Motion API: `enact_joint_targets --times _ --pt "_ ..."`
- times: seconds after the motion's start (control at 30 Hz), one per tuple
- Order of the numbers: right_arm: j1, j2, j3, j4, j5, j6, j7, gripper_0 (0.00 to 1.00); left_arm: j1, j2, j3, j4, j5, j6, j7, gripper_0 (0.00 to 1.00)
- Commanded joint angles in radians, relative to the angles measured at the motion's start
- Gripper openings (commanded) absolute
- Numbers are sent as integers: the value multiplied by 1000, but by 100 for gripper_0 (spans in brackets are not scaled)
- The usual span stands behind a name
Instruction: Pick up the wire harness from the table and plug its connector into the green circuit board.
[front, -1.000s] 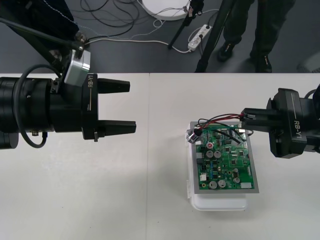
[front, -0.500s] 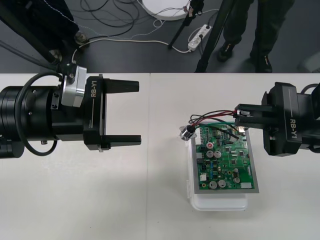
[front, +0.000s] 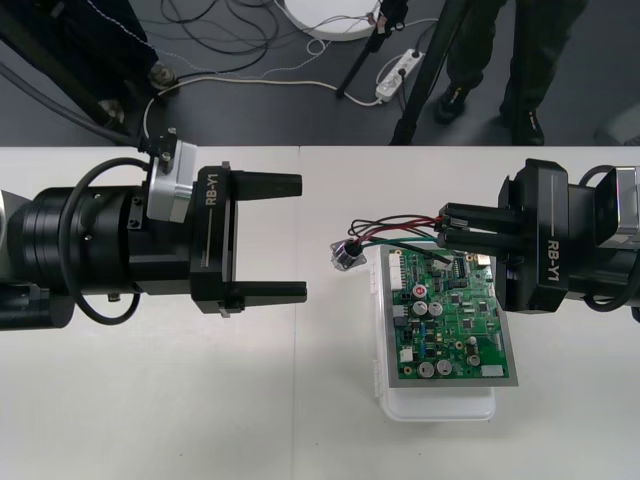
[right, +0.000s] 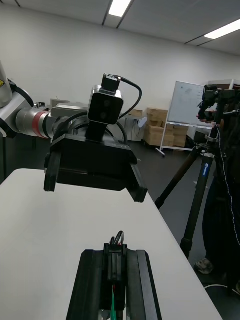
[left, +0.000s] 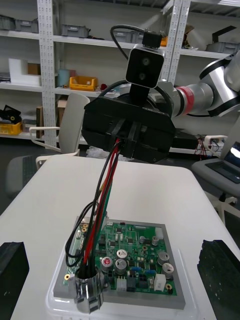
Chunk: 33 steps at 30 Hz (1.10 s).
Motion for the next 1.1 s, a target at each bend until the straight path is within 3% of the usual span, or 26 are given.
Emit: enact_joint_targets --times 0.03,0.57,1.1 --pt "-16 10 -12 -67 4 35 -7 0 -70 12 -57 -4 17 97 -90 100" --pt "-16 22 36 -111 4 118 -45 0 -101 -83 -67 -4 16 100 -132 100" --pt "-18 -6 47 -177 69 177 -162 0 -153 -92 -109 -4 16 108 -148 100"
